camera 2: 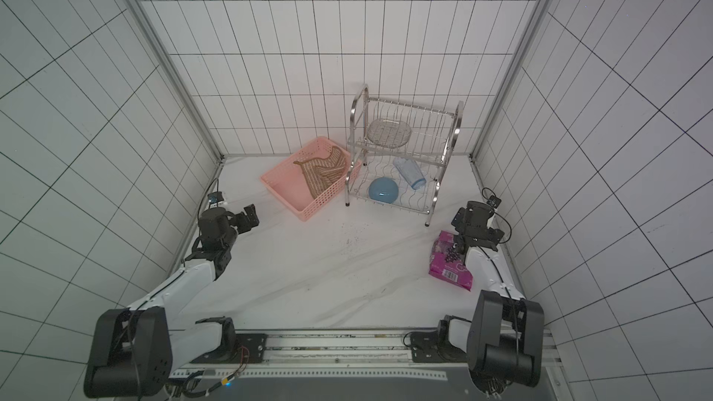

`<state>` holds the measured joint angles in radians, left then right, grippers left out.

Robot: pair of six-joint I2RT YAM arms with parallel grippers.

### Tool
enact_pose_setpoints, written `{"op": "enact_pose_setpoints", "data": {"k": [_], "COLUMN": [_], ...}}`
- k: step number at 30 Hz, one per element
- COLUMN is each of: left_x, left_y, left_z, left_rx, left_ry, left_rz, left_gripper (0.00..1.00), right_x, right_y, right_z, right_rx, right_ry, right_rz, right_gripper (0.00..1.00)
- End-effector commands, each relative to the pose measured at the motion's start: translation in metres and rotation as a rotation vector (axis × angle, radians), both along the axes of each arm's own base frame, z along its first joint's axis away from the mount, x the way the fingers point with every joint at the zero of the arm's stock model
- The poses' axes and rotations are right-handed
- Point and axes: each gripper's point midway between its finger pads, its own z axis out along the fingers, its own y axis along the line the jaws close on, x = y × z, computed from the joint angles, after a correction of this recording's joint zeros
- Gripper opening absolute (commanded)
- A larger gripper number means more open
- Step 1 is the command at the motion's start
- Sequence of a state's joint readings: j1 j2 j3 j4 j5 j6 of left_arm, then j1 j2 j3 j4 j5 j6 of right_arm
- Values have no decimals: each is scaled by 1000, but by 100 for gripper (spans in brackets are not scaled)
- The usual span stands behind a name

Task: Fold the square dishcloth
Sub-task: Pick up the cleaning item from the bin.

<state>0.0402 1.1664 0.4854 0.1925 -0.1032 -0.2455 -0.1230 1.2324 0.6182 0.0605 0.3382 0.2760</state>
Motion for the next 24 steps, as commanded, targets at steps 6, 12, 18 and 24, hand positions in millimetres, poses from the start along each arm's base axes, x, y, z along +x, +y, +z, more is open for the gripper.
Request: {"op": "enact_pose_setpoints", "data": {"k": [6,12,18,24], "left_x": [2,1,0,-2], "left_y": [-1,0,0,-1], "left_z": [7,6,7,14], "left_rx": [4,5,5,-3], "left_ry": [-31,-31,-34,-53], "left_rz": [-9,-3,-5,0], "left_gripper": [98,98,98,98], "right_x": [3,3,1,-5], "right_y": [1,1,0,1], "right_z": [4,4,7,19], "right_rx": [-11,-10,-9,8], "right_ry": [2,5,11,-2], "right_rz": [4,3,-5,-18], "right_gripper": [99,99,99,99]}}
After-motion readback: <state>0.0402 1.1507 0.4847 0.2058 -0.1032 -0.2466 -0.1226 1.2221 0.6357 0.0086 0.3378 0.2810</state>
